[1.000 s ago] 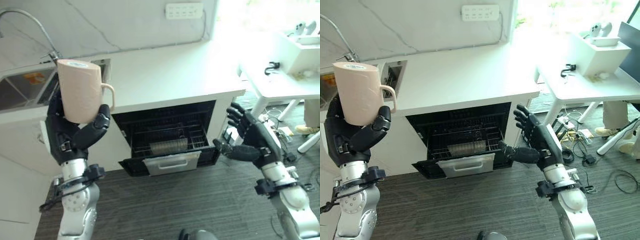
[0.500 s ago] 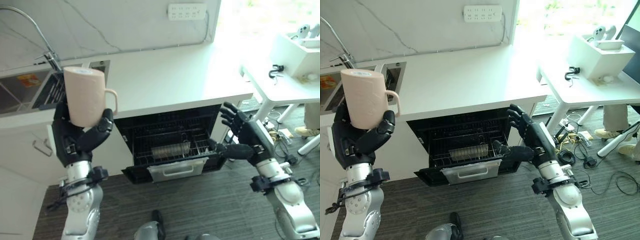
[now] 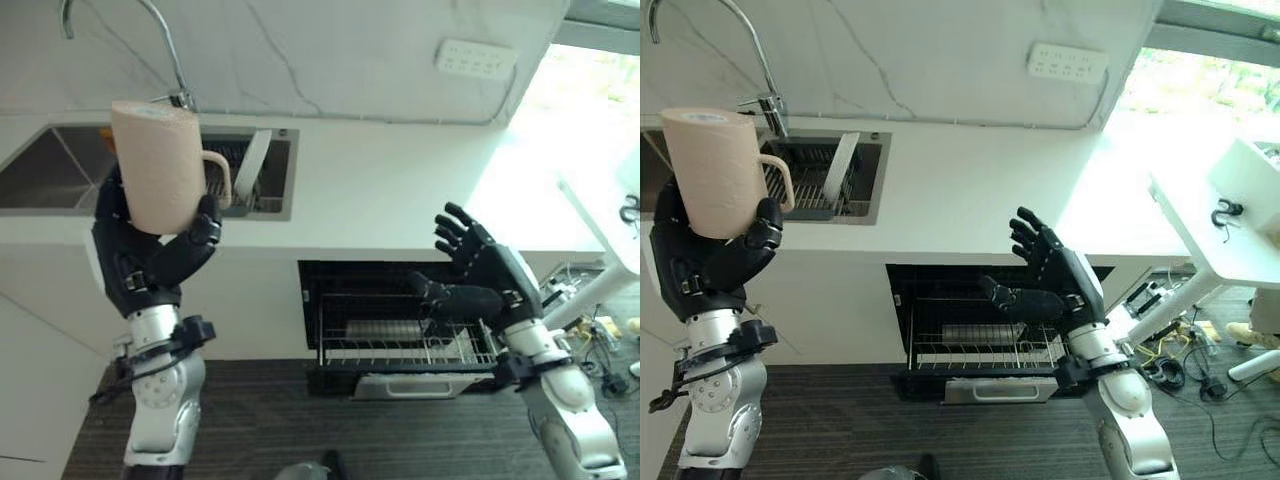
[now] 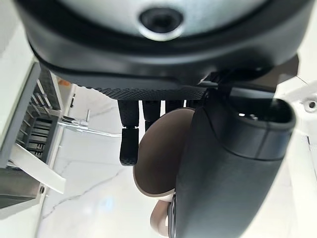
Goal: Place the dishes in the dishwasher.
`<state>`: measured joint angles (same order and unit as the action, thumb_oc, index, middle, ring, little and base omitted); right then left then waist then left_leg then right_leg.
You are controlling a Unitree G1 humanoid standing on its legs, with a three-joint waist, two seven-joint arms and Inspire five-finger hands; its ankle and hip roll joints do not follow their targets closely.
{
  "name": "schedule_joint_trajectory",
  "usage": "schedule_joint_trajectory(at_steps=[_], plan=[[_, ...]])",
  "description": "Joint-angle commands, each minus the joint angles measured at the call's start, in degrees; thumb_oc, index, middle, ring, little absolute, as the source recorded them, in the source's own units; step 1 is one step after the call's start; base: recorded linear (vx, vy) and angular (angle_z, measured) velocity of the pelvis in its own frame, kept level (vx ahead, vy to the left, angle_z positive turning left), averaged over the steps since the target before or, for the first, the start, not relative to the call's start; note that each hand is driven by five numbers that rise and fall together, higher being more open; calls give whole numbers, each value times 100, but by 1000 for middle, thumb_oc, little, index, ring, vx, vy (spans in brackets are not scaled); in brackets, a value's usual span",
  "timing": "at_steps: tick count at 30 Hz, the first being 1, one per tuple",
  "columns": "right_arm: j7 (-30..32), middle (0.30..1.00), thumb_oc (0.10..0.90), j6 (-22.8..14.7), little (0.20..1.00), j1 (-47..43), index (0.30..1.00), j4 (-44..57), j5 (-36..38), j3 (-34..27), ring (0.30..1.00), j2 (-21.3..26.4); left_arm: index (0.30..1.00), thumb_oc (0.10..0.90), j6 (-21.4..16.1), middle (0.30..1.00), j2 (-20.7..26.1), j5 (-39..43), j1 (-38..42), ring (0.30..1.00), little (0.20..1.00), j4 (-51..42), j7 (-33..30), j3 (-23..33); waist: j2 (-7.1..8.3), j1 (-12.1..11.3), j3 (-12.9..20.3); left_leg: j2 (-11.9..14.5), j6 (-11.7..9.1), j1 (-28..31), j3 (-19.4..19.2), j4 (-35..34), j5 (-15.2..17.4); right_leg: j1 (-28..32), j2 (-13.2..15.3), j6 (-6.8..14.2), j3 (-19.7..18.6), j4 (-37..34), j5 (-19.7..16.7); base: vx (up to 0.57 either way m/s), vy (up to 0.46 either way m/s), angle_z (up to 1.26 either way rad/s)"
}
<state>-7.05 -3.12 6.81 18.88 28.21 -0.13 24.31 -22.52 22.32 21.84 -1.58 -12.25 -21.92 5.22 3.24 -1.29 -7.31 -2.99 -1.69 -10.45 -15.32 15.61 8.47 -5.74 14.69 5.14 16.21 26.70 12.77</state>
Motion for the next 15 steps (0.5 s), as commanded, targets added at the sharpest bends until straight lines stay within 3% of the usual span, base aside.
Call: schedule_joint_trajectory(at_steps=[1, 4, 7, 11, 15], plan=[[27, 900, 800, -553, 900, -505, 900, 304, 175, -185, 900, 114, 300, 400, -373, 300, 428, -245, 383, 300, 300, -720, 137, 11, -58, 169, 217, 693, 21, 165, 347, 158, 78, -367, 302, 492, 60, -951, -1558, 106, -370, -19], [83, 900, 800, -527, 900, -564, 900, 259, 136, -82, 900, 36, 300, 400, -411, 300, 463, -307, 380, 300, 300, -630, 111, -88, 67, 263, 135, 706, 22, 305, 401, 158, 283, -1072, 593, 672, -301, -951, -2018, 171, -400, 2], [55, 900, 800, -570, 900, -450, 900, 279, 185, -90, 900, 5, 300, 400, -436, 300, 472, -266, 381, 300, 300, -619, 247, -52, 106, 298, 159, 800, 5, 293, 555, 158, 341, -1055, 474, 635, -518, -951, -1797, 146, -497, 70], [100, 900, 800, -367, 900, -516, 900, 212, 269, -73, 900, 103, 300, 400, -235, 300, 436, -346, 378, 300, 300, -708, 11, -107, 58, 204, 311, 1357, -290, 248, 580, 158, 77, -631, 197, 535, -229, -951, -1079, 120, -464, 74], [98, 900, 800, -329, 900, -597, 900, 304, 396, -205, 900, 298, 300, 400, -184, 300, 415, -213, 185, 300, 300, -851, 98, -30, -76, 159, 325, 2201, -716, 14, 265, 158, -400, -351, -149, 266, 216, -951, -661, 0, -436, 31]])
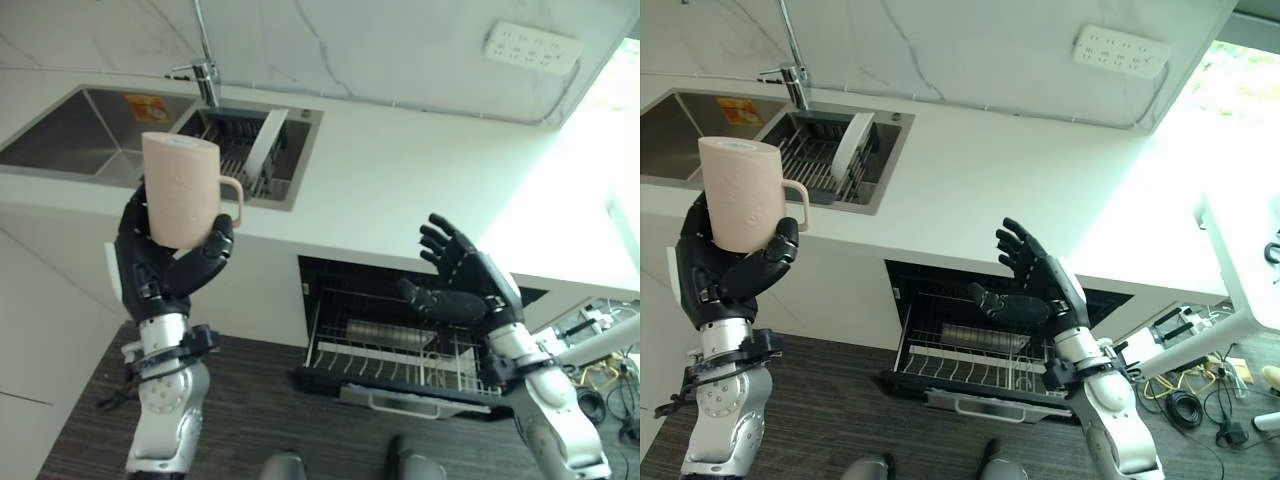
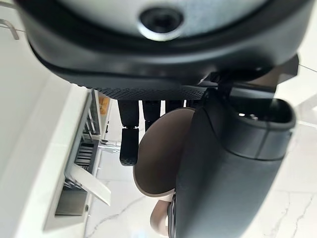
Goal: Place the dishes in the dishwasher.
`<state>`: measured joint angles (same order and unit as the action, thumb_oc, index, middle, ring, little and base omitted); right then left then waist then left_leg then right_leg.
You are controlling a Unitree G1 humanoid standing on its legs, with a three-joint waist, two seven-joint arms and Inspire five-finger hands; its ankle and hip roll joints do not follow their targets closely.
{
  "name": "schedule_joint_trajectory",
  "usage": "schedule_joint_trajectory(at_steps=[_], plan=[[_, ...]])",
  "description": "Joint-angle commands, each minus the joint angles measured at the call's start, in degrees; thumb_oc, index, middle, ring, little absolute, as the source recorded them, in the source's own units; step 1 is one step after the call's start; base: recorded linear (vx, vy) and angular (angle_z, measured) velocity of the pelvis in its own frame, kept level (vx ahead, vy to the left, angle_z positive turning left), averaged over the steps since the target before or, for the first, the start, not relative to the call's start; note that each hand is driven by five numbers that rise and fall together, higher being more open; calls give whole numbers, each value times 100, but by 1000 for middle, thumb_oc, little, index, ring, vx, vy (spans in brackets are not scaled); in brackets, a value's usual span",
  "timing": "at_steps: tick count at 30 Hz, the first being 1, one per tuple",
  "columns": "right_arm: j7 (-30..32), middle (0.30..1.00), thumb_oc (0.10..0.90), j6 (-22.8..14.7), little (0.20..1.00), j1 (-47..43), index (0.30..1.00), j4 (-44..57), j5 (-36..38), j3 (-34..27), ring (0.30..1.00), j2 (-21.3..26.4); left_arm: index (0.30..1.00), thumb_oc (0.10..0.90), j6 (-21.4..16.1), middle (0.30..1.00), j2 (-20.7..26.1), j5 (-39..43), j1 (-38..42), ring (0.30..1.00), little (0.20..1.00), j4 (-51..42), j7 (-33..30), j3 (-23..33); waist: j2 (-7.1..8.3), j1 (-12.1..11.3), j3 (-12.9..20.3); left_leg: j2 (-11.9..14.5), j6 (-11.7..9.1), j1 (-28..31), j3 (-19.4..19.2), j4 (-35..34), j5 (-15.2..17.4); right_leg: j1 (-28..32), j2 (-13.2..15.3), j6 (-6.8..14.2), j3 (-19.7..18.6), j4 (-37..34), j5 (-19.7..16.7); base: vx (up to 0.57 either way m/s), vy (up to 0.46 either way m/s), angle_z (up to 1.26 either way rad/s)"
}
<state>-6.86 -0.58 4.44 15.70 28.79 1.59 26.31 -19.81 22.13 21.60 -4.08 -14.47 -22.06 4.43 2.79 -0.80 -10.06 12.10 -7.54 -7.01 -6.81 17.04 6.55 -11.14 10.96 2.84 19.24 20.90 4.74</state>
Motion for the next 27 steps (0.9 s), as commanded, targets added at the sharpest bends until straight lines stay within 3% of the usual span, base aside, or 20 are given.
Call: schedule_joint_trajectory(at_steps=[1, 2, 3, 5, 7, 12, 16, 27], plan=[[130, 900, 800, -584, 900, -388, 900, 612, 345, -382, 900, 140, 300, 400, -493, 300, 448, -174, 488, 300, 300, -593, 104, 17, -74, 132, 567, 852, -194, -334, -774, 14, -264, 259, 164, 477, 42, -371, 230, -95, -290, 34], [183, 900, 800, -575, 900, -400, 900, 604, 363, -405, 900, 171, 300, 400, -512, 300, 443, -131, 532, 300, 300, -563, 121, 1, -100, 162, 547, 979, -230, -338, -993, 14, -345, 306, 155, 465, 191, -371, 248, -148, -302, 46], [171, 900, 800, -632, 900, -381, 900, 609, 388, -482, 900, 235, 300, 400, -609, 300, 419, 25, 573, 300, 300, -479, 233, -22, -129, 253, 529, 1100, -229, -270, -1501, 14, -403, 385, 183, 469, 503, -371, 264, -84, -222, 46], [-16, 900, 800, -732, 900, -353, 900, 623, 452, -503, 900, 292, 300, 400, -769, 300, 422, 51, 488, 300, 300, -440, 329, -20, -161, 247, 532, 991, -267, -164, -1502, 14, -234, 498, 178, 537, 567, -371, 378, -22, -109, 56], [-157, 900, 800, -793, 900, -413, 900, 615, 578, -482, 900, 355, 300, 400, -971, 300, 475, -239, 393, 300, 300, -411, 250, -77, -213, 272, 536, 995, -265, -155, -1502, 14, -277, 547, 113, 489, 552, -371, 401, -66, -36, 25], [-197, 900, 800, -745, 900, -1117, 900, 434, 1286, -233, 900, 318, 300, 400, -995, 300, 561, -841, 816, 300, 300, -69, -37, -432, -339, 251, 633, 969, -171, -241, -1501, 14, -397, 563, 64, 356, 534, -371, 403, -59, 66, -25], [-364, 900, 800, -548, 900, -1231, 900, 664, 1787, -176, 900, 191, 300, 400, -845, 300, 552, -1097, 956, 300, 300, 24, 150, -678, -405, 233, 754, 824, -152, -163, -1487, 14, -290, 582, 187, 425, 524, -371, 379, -36, 166, -4], [-775, 900, 800, 135, 900, -1252, 900, 928, 2994, 108, 900, -199, 300, 400, -936, 300, 623, -1982, 1222, 300, 300, 419, 616, -1614, -282, 232, 916, 507, -62, 5, -1416, 14, -33, 555, 362, 568, 394, -371, 232, -7, 91, 1]])
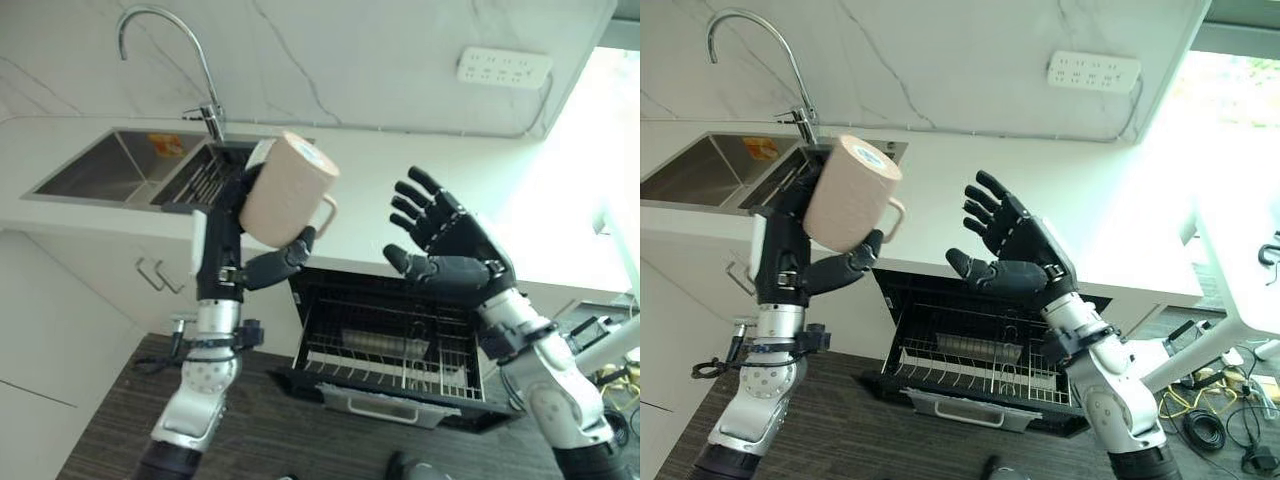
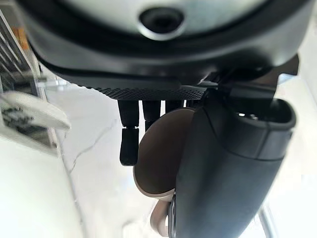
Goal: Place the dishes in the dishwasher.
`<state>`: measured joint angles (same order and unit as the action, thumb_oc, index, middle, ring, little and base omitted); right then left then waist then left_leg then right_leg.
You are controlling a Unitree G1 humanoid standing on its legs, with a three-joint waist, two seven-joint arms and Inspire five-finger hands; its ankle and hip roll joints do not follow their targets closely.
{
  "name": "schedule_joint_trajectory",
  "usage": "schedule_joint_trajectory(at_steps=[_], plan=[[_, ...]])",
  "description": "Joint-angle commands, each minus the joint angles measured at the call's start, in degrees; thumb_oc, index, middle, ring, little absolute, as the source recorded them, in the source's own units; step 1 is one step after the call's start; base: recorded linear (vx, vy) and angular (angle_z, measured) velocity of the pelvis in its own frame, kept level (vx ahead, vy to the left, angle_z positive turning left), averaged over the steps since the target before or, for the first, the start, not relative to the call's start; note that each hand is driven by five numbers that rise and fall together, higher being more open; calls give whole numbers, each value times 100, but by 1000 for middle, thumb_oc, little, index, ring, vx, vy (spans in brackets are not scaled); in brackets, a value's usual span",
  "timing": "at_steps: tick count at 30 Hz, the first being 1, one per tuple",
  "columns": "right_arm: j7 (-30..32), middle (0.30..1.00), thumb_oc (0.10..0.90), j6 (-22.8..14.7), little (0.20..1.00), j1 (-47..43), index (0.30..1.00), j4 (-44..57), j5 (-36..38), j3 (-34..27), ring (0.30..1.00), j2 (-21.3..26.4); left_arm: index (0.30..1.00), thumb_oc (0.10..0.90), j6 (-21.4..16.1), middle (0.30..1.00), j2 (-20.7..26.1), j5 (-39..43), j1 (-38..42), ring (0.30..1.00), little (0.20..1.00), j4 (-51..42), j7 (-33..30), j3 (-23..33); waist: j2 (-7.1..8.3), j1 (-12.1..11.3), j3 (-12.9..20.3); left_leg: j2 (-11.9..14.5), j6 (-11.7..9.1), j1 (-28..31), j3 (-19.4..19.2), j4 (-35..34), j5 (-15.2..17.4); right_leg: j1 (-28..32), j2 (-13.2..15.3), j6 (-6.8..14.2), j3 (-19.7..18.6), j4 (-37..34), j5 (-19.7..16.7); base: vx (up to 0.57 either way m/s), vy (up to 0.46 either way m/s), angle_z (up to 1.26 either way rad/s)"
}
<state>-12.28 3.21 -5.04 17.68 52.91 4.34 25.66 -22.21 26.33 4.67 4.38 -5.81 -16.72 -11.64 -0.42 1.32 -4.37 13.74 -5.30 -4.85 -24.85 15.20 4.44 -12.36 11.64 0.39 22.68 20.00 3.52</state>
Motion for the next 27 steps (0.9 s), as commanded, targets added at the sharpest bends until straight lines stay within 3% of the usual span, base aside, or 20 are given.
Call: schedule_joint_trajectory(at_steps=[1, 11, 27], plan=[[-209, 900, 800, -198, 900, -312, 900, 741, 660, -100, 900, -194, 300, 400, -698, 300, 188, -266, 395, 300, 300, -448, 121, -86, 45, 12, 348, 326, -276, -199, 390, 198, 191, 678, 306, 819, 42, -281, 343, -9, 32, 1], [-11, 900, 800, -34, 900, -390, 900, 442, 1172, 371, 900, -532, 300, 400, -769, 300, 207, -381, 628, 300, 300, -373, 421, -625, 61, 20, 358, 201, -210, -94, 416, 198, 305, 692, 374, 881, 2, -281, 284, 1, 0, 0], [239, 900, 800, 141, 900, -406, 900, 293, 1238, 520, 900, -658, 300, 400, -666, 300, 258, -696, 756, 300, 300, -341, 474, -924, 82, 51, 331, 116, -181, -43, 538, 198, 379, 704, 346, 901, -120, -281, 283, 7, -4, 3]])
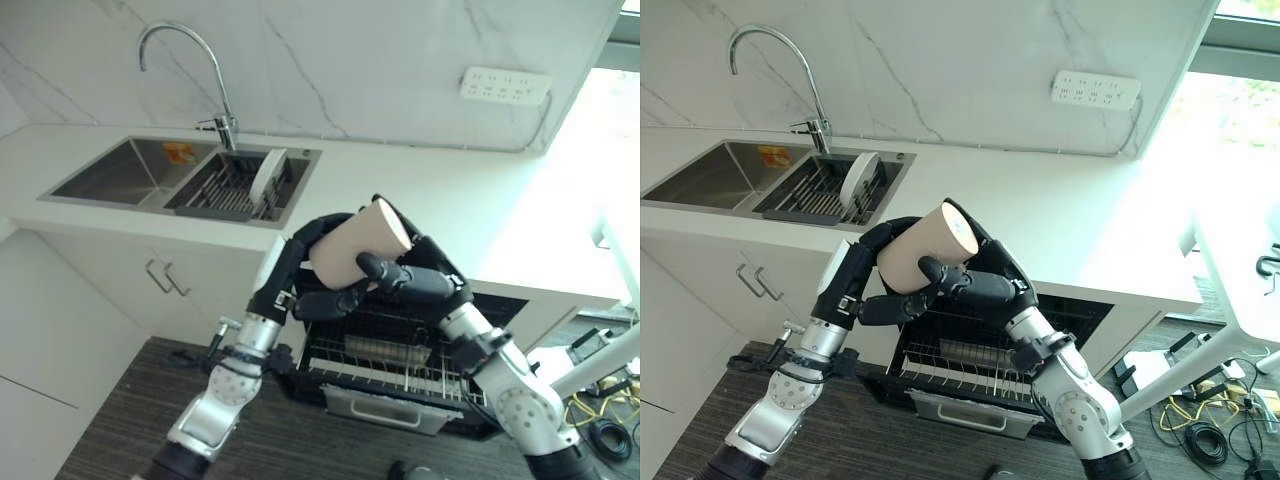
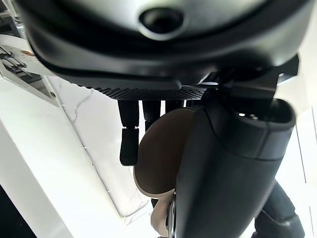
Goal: Place the dishes in the dishwasher.
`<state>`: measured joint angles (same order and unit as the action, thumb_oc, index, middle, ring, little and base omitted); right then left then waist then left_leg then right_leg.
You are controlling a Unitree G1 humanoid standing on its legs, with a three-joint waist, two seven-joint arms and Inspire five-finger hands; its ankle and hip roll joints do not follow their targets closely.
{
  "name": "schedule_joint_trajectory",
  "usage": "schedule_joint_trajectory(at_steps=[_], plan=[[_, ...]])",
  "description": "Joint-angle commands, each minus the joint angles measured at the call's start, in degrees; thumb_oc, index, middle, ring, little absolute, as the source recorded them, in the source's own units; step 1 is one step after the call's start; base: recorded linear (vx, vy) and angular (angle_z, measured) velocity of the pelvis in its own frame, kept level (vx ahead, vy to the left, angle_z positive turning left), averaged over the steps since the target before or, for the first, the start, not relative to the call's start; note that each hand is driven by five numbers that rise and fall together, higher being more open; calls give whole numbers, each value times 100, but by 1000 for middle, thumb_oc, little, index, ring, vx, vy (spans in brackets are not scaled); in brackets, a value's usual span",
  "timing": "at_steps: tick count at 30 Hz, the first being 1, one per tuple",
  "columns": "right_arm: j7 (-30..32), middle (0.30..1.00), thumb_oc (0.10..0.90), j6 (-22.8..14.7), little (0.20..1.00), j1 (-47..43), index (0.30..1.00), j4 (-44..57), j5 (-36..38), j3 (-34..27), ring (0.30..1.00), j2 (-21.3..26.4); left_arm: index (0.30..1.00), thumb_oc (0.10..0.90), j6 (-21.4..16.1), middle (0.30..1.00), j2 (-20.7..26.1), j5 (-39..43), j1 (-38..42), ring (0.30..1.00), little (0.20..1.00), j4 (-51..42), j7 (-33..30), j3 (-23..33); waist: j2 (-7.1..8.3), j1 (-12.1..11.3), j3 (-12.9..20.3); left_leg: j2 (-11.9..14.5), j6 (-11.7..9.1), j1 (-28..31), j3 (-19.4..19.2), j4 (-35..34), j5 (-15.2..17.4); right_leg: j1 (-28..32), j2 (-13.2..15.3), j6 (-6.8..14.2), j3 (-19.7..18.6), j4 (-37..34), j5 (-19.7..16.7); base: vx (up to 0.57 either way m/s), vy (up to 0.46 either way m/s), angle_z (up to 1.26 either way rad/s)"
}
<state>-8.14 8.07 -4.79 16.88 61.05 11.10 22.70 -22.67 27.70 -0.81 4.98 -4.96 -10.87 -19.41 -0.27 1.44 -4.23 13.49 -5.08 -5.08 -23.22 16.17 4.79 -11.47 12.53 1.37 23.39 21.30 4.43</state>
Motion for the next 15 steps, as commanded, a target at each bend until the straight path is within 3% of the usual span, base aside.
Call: schedule_joint_trajectory(at_steps=[1, 2, 3, 15], plan=[[-167, 801, 734, -345, 801, -435, 801, 379, 438, -151, 801, -367, 300, 400, -618, 300, 122, -188, 705, 300, 300, -417, -99, -154, 68, 42, 310, 134, -202, -15, 376, 102, 344, 618, 258, 805, -195, -411, 189, 0, 0, 0], [-137, 380, 453, -370, 380, -434, 380, 376, 432, -123, 380, -386, 300, 400, -618, 300, 126, -222, 711, 300, 300, -423, -91, -170, 70, 34, 302, 131, -202, -17, 379, 102, 345, 618, 262, 809, -193, -411, 185, 0, 0, 0], [-108, 300, 400, -386, 300, -452, 300, 367, 443, -110, 300, -383, 300, 400, -616, 300, 147, -224, 727, 300, 300, -411, -94, -185, 70, 37, 308, 129, -200, -18, 381, 102, 348, 617, 262, 810, -195, -411, 187, 0, 0, 0], [-28, 300, 400, -558, 300, -473, 300, 366, 281, -86, 300, -359, 300, 400, -548, 300, 174, -243, 774, 300, 300, -439, -106, -227, 58, 37, 280, 116, -203, -12, 390, 102, 339, 629, 267, 828, -198, -411, 175, -13, 5, 2]])
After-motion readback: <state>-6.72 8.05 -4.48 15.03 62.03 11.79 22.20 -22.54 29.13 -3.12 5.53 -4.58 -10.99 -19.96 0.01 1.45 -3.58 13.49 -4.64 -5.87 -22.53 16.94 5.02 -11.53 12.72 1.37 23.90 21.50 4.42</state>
